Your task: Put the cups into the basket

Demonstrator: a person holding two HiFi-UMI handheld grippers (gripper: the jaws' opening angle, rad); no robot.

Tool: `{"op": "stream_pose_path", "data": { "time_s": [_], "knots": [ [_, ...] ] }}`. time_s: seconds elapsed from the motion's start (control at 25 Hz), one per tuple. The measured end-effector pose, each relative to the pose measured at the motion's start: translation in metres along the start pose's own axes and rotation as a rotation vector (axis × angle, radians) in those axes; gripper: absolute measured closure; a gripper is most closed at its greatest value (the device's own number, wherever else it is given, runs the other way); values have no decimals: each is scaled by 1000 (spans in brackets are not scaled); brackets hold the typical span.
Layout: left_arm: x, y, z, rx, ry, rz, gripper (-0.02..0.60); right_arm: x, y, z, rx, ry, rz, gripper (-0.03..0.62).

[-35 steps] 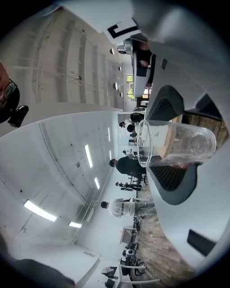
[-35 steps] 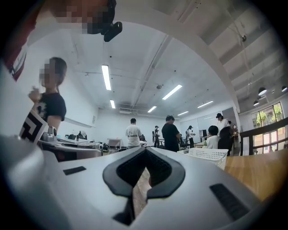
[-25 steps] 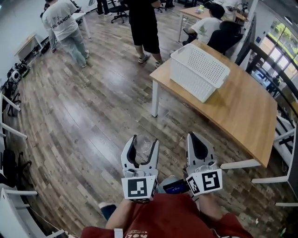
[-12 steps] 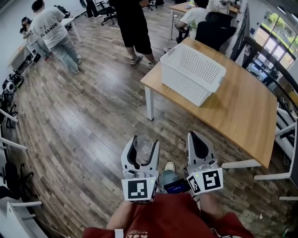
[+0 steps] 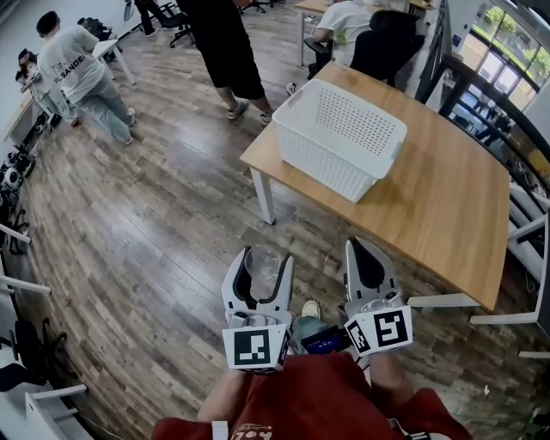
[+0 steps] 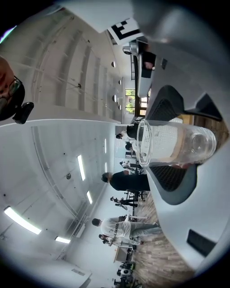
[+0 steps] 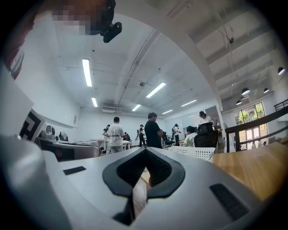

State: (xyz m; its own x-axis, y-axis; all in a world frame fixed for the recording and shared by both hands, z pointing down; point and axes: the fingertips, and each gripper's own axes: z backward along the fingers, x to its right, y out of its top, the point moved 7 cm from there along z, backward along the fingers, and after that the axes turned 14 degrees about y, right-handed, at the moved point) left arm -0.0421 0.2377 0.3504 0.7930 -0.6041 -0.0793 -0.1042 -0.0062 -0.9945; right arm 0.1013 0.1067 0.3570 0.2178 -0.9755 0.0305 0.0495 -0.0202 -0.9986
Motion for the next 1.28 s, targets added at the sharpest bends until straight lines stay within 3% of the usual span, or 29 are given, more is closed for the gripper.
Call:
{"op": "stream_pose_path", "data": {
  "time_s": [0.96,1.28],
  "knots": [
    [84,15,-104,21,-111,-36,295,124,7,-15,34,-82,-33,589],
    [113,14,-124,18,-124,-14,295,163,8,-3,42,-111,-34,589]
  ]
}}
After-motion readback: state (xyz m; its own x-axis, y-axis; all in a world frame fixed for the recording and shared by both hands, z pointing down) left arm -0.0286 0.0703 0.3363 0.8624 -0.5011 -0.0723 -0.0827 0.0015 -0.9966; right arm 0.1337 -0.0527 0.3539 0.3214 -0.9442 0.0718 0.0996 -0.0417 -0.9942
